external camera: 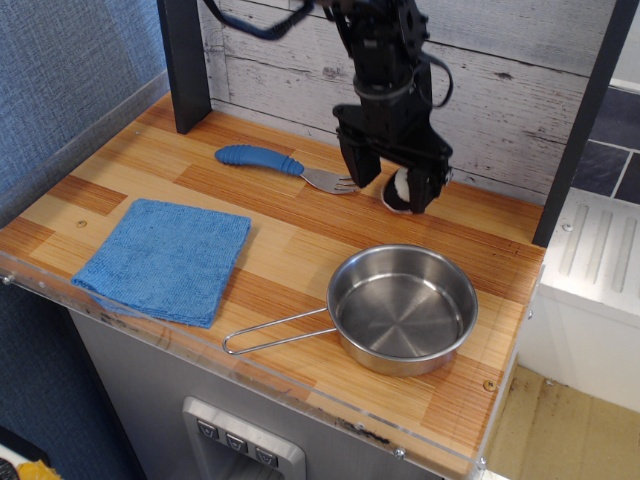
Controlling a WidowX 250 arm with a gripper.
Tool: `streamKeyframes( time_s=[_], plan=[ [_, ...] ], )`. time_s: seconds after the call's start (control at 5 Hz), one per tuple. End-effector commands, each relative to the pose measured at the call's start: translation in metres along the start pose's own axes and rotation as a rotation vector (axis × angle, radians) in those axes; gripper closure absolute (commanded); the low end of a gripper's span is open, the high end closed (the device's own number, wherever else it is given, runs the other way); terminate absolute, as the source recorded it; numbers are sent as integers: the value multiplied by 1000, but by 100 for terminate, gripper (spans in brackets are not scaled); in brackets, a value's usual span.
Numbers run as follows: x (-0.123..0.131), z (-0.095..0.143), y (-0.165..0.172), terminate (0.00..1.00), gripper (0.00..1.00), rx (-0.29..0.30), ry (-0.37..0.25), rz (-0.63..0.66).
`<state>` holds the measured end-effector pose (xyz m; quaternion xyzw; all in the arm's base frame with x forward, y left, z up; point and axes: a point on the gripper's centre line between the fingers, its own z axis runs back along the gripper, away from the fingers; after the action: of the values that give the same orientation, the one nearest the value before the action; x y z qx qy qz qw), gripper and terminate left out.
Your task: Place the container on the far edge of the table
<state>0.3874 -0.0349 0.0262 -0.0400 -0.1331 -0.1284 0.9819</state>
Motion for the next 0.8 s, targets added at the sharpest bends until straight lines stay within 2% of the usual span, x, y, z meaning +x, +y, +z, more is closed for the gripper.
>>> streamKeyframes(
  time_s=[0.0, 0.4, 0.6],
  plan=[
    [15, 6, -7, 0, 100, 10, -53, -48],
    [14, 8, -8, 0, 100, 15, -55, -39],
    [16, 16, -7, 0, 100, -23, -44, -40]
  ],
)
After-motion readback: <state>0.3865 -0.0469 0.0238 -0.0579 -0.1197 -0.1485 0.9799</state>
